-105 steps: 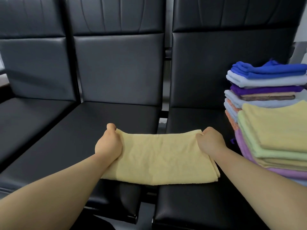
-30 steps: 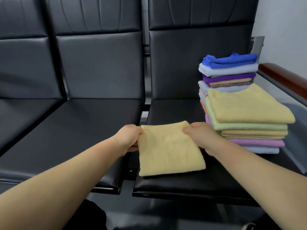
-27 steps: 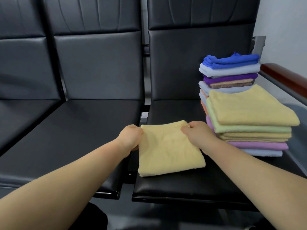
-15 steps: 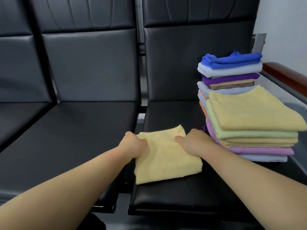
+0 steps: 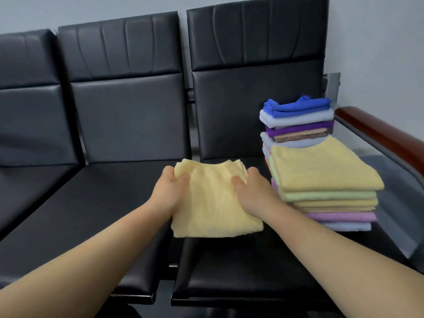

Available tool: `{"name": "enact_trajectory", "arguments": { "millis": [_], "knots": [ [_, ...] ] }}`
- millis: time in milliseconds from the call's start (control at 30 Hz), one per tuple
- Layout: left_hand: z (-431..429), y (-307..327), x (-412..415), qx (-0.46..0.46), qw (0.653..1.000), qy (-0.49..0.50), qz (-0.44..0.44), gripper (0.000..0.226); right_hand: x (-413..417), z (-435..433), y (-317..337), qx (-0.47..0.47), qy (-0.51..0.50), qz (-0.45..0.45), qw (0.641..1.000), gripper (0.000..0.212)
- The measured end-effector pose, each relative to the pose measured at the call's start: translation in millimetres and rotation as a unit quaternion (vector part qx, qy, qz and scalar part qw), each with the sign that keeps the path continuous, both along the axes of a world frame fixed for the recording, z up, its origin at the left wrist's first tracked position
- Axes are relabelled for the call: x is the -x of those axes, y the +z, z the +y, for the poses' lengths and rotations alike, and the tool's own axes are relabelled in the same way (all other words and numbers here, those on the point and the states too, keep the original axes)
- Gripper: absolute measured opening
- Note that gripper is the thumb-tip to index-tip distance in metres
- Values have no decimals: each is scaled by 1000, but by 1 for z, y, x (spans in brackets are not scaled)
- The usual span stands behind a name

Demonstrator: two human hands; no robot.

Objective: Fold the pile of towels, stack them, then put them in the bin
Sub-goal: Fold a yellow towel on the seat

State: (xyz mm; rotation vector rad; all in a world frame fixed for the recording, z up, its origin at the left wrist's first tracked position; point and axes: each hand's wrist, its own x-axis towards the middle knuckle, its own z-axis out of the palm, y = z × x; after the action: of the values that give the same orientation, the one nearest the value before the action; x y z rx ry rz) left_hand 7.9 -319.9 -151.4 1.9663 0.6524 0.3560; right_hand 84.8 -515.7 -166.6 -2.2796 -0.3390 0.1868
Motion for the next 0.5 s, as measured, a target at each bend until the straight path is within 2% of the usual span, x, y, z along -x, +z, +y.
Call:
{"name": "enact_trajectory", "arguments": {
  "millis": [133,200,367,500],
  "knots": [
    [-22,49,-13,-5,999,-23,-26,16,-7,-30,53,-82,-38,-22,996,49],
    [-41,67,-30,2,999,-40,-35,16,-18,-53,76,-93,-58,-38,993,54],
    [-111,94,-100,51,995,-82,-24,24,-65,-130,119,-40,-130,-69,988,39],
    [-157,86,-154,113,990,-84,3,36,-113,-175,120,7,-165,-62,984,41]
  ]
}}
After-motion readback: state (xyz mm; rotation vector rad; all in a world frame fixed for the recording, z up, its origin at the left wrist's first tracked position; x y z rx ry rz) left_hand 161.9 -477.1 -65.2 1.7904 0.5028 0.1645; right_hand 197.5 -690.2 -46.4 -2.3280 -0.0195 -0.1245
